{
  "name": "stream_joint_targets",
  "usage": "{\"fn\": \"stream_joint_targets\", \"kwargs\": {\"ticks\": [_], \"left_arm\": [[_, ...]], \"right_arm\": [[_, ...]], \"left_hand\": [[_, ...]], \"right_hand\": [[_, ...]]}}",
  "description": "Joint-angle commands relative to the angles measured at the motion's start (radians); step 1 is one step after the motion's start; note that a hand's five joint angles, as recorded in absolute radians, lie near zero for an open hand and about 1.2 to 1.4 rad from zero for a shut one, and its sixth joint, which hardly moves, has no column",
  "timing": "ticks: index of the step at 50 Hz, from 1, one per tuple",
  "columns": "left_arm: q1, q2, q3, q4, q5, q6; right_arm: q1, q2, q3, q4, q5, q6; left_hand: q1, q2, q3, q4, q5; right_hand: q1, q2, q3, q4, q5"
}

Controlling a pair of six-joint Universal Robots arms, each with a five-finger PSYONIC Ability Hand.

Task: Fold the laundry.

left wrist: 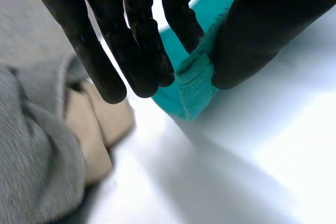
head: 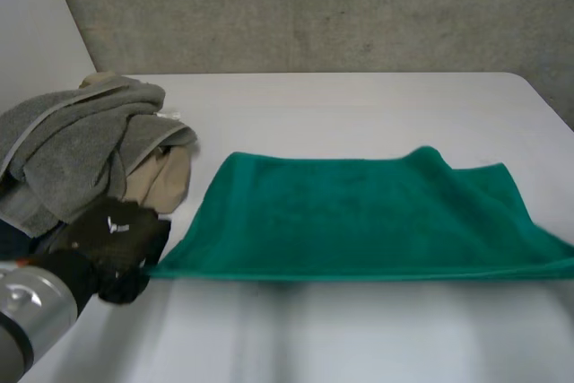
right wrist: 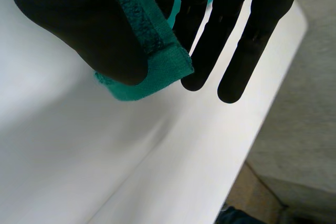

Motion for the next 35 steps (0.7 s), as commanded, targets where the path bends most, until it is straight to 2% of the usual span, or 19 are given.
{"fn": "stream_joint_targets", "kwargs": {"ticks": [1, 6, 10, 16, 19, 23, 29, 33, 34, 35], "left_arm": [[0.005, -0.162, 0.044, 0.094, 0.001, 0.167], [-0.016, -0.306, 0.150, 0.245, -0.001, 0.158], [-0.064, -0.440, 0.273, 0.337, -0.008, 0.158], [-0.091, -0.634, 0.481, 0.458, -0.019, 0.160], [-0.101, -0.719, 0.572, 0.461, -0.028, 0.158], [-0.124, -0.829, 0.710, 0.441, -0.067, 0.164], [-0.128, -0.892, 1.003, 0.510, -0.093, 0.152], [-0.128, -0.889, 1.150, 0.738, -0.096, 0.114], [-0.124, -0.882, 1.173, 0.857, -0.097, 0.077], [-0.122, -0.874, 1.178, 0.918, -0.101, 0.051]], "right_arm": [[-0.007, 0.058, -0.035, -0.064, -0.017, 0.087], [0.037, 0.175, -0.106, -0.168, -0.012, 0.222], [0.125, 0.259, -0.181, -0.236, 0.005, 0.317], [0.223, 0.416, -0.310, -0.371, 0.124, 0.398], [0.258, 0.474, -0.354, -0.423, 0.170, 0.407], [0.310, 0.531, -0.412, -0.507, 0.186, 0.409], [0.386, 0.562, -0.581, -0.771, 0.215, 0.484], [0.407, 0.527, -0.664, -1.001, 0.270, 0.611], [0.407, 0.510, -0.670, -1.056, 0.281, 0.639], [0.407, 0.494, -0.670, -1.102, 0.291, 0.671]], "left_hand": [[0.233, 0.194, 0.198, 0.191, 0.239], [0.233, 0.194, 0.198, 0.191, 0.239], [0.233, 0.194, 0.198, 0.191, 0.239], [0.233, 0.194, 0.198, 0.191, 0.239], [0.233, 0.194, 0.198, 0.191, 0.239], [0.233, 0.194, 0.198, 0.191, 0.239], [0.233, 0.194, 0.198, 0.191, 0.239], [0.233, 0.194, 0.198, 0.191, 0.239], [0.233, 0.194, 0.198, 0.191, 0.239], [0.233, 0.194, 0.198, 0.191, 0.239]], "right_hand": [[0.234, 0.222, 0.209, 0.199, 0.208], [0.234, 0.222, 0.209, 0.199, 0.208], [0.234, 0.222, 0.209, 0.199, 0.208], [0.234, 0.222, 0.209, 0.199, 0.208], [0.234, 0.222, 0.209, 0.199, 0.208], [0.234, 0.222, 0.209, 0.199, 0.208], [0.234, 0.222, 0.209, 0.199, 0.208], [0.234, 0.222, 0.209, 0.199, 0.208], [0.234, 0.222, 0.209, 0.199, 0.208], [0.234, 0.222, 0.209, 0.199, 0.208]]}}
